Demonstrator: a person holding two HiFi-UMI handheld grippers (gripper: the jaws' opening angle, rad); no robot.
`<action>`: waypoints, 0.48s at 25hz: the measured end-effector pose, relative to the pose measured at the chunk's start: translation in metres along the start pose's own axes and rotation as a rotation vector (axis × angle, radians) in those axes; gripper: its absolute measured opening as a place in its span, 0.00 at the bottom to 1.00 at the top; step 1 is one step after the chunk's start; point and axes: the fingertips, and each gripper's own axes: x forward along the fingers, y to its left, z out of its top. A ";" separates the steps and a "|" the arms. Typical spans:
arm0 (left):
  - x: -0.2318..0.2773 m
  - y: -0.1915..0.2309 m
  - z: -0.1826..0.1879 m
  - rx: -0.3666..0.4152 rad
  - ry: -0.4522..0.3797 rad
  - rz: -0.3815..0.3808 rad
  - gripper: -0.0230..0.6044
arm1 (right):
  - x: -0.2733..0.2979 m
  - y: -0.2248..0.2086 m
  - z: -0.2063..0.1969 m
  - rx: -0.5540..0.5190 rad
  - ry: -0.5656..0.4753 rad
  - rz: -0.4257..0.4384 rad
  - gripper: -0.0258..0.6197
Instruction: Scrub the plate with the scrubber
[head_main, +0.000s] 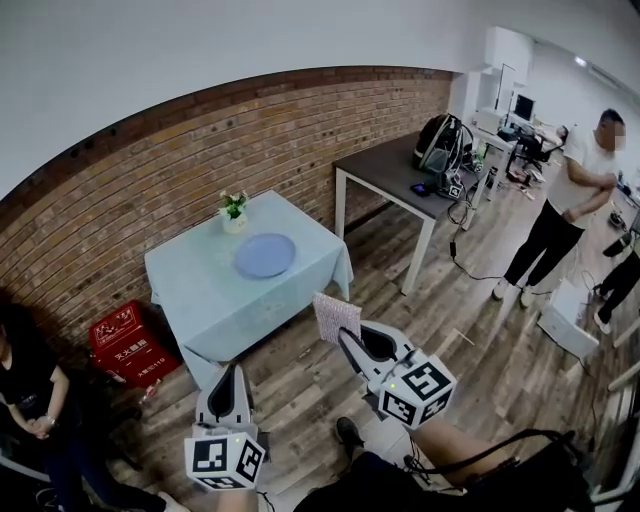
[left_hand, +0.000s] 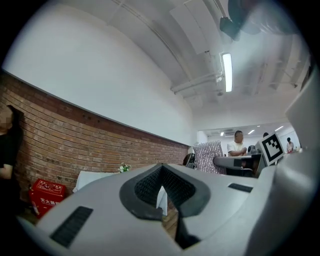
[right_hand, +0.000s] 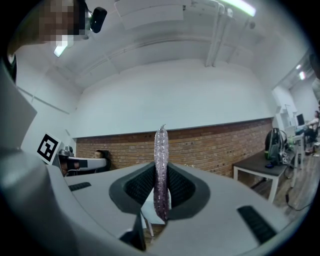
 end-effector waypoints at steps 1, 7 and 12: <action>0.007 0.003 0.000 0.007 0.002 0.006 0.05 | 0.008 -0.006 0.000 -0.003 -0.004 0.007 0.15; 0.066 0.021 0.002 0.038 0.011 0.042 0.05 | 0.060 -0.049 0.007 -0.018 -0.018 0.037 0.15; 0.122 0.026 -0.002 0.047 0.029 0.054 0.05 | 0.097 -0.086 0.011 -0.019 -0.018 0.068 0.15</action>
